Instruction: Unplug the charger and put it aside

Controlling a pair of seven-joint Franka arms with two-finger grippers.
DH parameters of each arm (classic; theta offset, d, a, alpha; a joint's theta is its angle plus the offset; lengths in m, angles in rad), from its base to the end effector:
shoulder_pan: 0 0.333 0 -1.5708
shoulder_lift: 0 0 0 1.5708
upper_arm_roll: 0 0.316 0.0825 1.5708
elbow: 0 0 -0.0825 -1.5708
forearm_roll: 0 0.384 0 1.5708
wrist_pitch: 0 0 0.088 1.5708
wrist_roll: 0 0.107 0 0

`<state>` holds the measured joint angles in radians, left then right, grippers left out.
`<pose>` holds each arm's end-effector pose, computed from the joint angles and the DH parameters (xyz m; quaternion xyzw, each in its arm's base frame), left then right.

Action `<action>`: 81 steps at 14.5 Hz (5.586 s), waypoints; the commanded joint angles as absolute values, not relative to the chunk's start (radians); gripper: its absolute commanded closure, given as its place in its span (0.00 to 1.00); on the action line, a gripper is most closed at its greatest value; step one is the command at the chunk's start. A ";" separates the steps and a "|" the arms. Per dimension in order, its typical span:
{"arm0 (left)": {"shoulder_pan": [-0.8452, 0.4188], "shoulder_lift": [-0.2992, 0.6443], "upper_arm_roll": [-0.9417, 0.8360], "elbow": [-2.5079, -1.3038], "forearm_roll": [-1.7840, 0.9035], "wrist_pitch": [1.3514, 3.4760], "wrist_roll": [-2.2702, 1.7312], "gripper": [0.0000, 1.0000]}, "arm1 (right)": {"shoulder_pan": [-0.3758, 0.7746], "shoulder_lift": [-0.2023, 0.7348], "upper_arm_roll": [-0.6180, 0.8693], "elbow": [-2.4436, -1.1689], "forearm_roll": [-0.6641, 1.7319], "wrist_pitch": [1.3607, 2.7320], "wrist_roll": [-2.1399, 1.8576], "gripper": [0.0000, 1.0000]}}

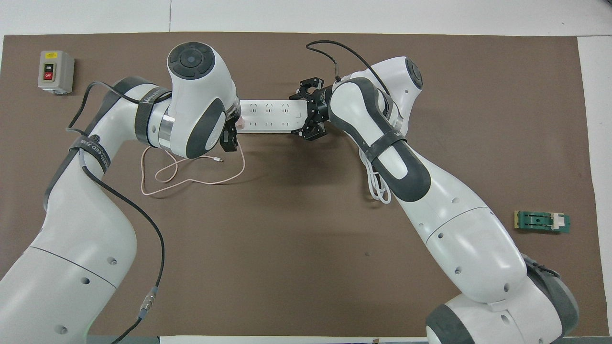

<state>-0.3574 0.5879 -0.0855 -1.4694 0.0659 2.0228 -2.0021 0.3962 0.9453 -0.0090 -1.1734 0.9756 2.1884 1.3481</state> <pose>0.6440 -0.2900 0.3347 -0.7168 -0.6971 0.0002 0.0170 0.7089 0.3239 0.2343 -0.6662 0.6361 0.2761 0.2746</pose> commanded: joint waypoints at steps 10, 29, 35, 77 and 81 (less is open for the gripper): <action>-0.367 0.595 -0.077 -1.456 0.074 2.010 -2.011 1.00 | 0.403 0.962 -0.011 -1.160 0.986 2.226 1.321 0.55; -0.270 0.519 -0.100 -1.318 0.015 1.760 -1.766 1.00 | 0.416 0.962 -0.011 -1.161 0.986 2.241 1.327 0.00; -0.119 0.361 -0.094 -1.431 0.034 1.559 -1.045 1.00 | 0.402 0.942 -0.020 -1.166 0.979 2.221 1.328 0.00; 0.114 0.068 -0.106 -1.720 0.057 1.769 -0.035 0.00 | 0.000 -0.027 -0.088 -1.587 -0.053 1.439 -0.190 0.00; 0.101 0.035 -0.110 -1.692 0.052 1.689 -0.092 0.00 | -0.021 -0.077 -0.049 -1.701 -0.060 1.537 -0.164 0.00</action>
